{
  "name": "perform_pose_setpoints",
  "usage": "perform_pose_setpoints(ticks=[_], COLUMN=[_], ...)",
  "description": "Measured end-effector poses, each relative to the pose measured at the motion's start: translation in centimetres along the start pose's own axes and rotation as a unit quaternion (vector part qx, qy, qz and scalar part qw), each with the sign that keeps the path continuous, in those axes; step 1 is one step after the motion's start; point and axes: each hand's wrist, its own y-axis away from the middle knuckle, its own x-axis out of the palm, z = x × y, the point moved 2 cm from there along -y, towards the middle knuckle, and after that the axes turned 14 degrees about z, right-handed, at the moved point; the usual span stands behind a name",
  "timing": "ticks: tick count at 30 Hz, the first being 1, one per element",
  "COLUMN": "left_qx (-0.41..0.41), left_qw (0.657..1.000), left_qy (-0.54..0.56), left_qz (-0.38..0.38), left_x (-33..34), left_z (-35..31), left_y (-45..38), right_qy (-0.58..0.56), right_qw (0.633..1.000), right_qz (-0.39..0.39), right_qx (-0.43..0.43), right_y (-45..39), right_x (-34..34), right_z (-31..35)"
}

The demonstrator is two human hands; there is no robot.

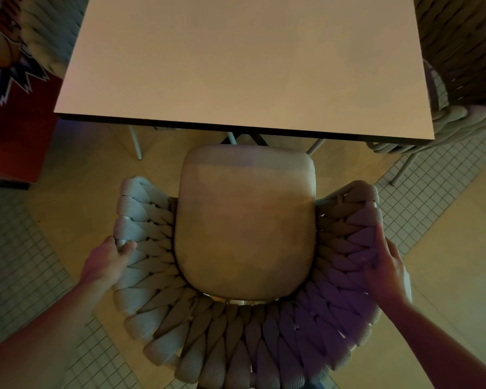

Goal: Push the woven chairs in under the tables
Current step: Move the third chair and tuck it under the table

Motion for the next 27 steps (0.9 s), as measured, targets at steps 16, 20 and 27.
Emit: perform_pose_setpoints(ticks=[16, 20, 27], left_qx=[-0.003, -0.007, -0.006], left_qw=[1.0, 1.0, 0.999], left_qy=[0.007, 0.018, 0.038], left_qz=[0.001, 0.0, 0.011], left_x=[0.1, 0.2, 0.2], left_z=[0.1, 0.3, 0.3], left_y=[0.1, 0.1, 0.6], right_qy=[0.005, 0.004, -0.021], right_qw=[1.0, 1.0, 0.999], right_qz=[0.009, 0.002, 0.024], right_qx=[-0.002, -0.001, 0.005], right_y=[0.9, 1.4, 1.4], right_x=[-0.1, 0.1, 0.0], right_z=[0.0, 0.0, 0.1])
